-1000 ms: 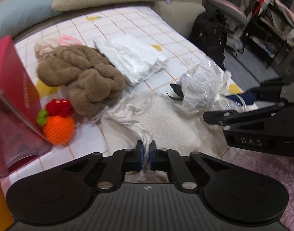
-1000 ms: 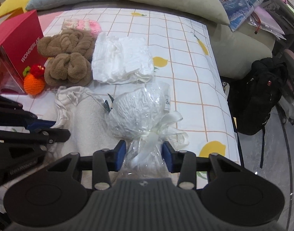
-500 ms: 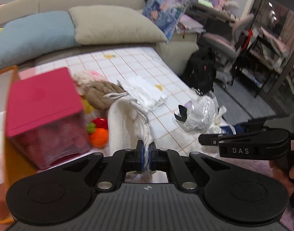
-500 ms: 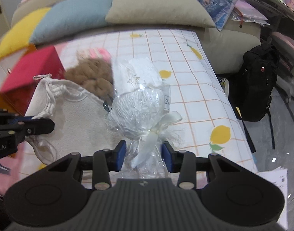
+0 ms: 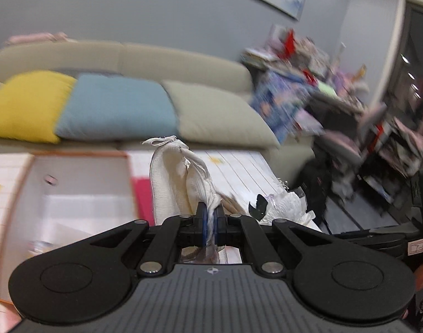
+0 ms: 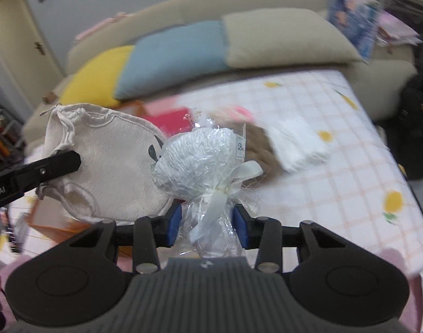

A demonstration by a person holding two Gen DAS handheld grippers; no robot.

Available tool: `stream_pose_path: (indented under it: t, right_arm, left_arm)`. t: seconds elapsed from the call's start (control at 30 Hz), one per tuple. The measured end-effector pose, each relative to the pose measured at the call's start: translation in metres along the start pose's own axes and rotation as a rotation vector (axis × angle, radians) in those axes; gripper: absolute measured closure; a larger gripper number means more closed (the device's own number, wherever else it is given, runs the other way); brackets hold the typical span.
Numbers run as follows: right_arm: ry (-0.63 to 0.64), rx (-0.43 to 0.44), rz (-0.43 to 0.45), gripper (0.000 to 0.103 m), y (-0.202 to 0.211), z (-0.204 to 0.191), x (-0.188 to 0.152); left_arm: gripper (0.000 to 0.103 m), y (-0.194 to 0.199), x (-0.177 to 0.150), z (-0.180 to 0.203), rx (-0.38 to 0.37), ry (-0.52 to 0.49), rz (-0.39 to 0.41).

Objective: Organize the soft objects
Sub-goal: 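Carry the bib and bundle over the white box and open both tools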

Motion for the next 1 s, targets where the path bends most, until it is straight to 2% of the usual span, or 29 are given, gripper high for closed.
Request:
stream_pose_path:
  t: [0.13, 0.27, 0.37, 0.57, 0.7, 1.0]
  right_arm:
    - [0.085, 0.077, 0.012, 0.063, -0.010, -0.052, 0.018]
    - [0.209, 0.124, 0.008, 0.063, -0.034, -0.106, 0.030]
    - [0.298, 0.136, -0.025, 0.063, -0.059, -0.138, 0.034]
    - [0.430, 0.070, -0.092, 0.063, -0.124, -0.178, 0.039]
    - [0.446, 0.037, -0.155, 0.063, -0.163, -0.188, 0.039]
    - [0.635, -0.053, -0.201, 0.062, -0.215, -0.200, 0.020]
  left_arm:
    - [0.099, 0.020, 0.011, -0.034, 0.102, 0.012, 0.055]
    - [0.099, 0.019, 0.016, -0.068, 0.162, 0.021, 0.062]
    - [0.099, 0.005, 0.016, -0.091, 0.203, 0.014, 0.035]
    - [0.099, -0.025, 0.004, -0.134, 0.263, 0.025, -0.030]
    - [0.099, -0.038, -0.011, -0.156, 0.291, 0.044, -0.082]
    - [0.099, -0.066, -0.034, -0.165, 0.344, -0.039, -0.196]
Point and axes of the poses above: each gripper's, at about its wrist camera, not at the fingertips, and y roughly against the way its jaws point, z to its right, x to its top, the point moved 6 cm from there along -y, roughly the way its jaws point, and after that the axes turned 8 degrees about -y, right-handed, at the moved point
